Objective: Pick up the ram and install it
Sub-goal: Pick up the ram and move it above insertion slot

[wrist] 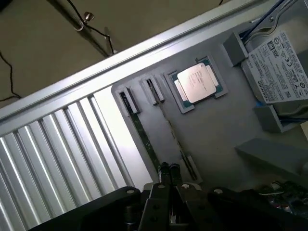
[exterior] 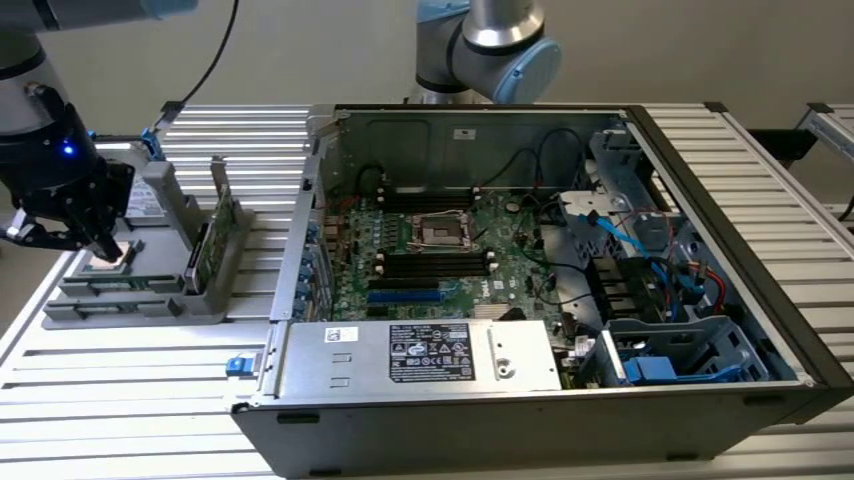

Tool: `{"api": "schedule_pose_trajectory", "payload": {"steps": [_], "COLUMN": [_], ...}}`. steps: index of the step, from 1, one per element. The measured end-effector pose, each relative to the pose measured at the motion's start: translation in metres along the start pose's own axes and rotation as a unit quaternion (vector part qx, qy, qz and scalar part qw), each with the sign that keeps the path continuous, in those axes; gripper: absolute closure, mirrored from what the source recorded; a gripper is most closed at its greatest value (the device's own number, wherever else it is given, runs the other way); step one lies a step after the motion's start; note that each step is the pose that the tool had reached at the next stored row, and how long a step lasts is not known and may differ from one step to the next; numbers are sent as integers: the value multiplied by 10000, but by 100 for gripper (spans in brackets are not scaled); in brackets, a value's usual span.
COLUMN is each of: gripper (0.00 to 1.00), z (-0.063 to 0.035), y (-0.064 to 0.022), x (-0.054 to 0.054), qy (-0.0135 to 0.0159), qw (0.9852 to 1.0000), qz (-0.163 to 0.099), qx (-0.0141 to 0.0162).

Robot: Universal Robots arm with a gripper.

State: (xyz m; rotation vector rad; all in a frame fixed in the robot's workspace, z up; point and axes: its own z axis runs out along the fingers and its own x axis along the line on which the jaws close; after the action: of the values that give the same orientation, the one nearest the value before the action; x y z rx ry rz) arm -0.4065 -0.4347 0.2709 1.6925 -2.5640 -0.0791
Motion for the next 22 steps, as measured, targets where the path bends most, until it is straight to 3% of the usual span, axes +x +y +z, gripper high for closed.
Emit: {"api": "schedule_pose_trajectory", "payload": {"steps": [4,6,12,16,17,22], "gripper": [90,90,90,90,90,90], "z": [10,12,15,16,16,16], "y": [-1,-1,-1,-1,-2,2], "x": [-1,-1,0,0,-1,1], "qy": [-45,-52,-17,14,30,68], "qw": [9993,9984,9939,9893,9865,9783], "qz": [-373,-556,-1102,-1460,-1640,-2072], "qx": [-21,-26,-20,-13,-11,-3]}}
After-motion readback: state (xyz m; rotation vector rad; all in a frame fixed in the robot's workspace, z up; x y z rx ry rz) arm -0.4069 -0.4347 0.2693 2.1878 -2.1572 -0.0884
